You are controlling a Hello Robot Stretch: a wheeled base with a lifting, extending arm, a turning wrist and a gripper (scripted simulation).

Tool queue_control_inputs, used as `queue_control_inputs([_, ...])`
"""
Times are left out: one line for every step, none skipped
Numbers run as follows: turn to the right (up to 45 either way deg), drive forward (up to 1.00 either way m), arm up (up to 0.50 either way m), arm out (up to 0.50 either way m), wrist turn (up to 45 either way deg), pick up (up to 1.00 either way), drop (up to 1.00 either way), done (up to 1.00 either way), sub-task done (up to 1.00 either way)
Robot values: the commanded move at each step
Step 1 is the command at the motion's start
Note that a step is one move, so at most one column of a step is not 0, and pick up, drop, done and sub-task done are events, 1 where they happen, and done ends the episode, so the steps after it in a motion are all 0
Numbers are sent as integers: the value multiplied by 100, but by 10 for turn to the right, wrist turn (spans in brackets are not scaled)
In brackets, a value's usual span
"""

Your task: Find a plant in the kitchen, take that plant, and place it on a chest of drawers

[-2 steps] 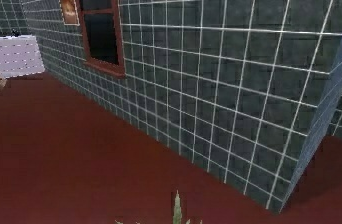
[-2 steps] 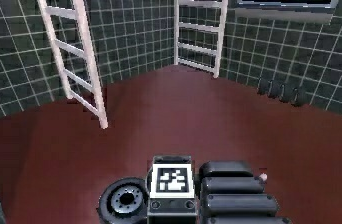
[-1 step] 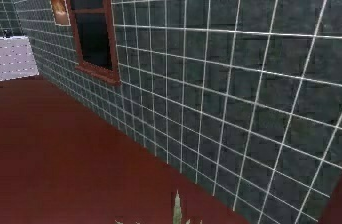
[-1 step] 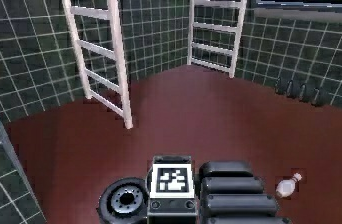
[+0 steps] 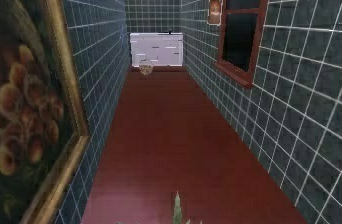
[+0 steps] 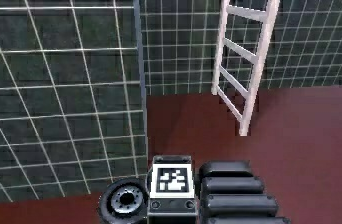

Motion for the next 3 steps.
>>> queue_control_inputs([0, 100, 0, 0, 0, 0, 0, 0, 0])
queue_control_inputs([0, 100, 0, 0, 0, 0, 0, 0, 0])
queue_control_inputs([0, 100, 0, 0, 0, 0, 0, 0, 0])
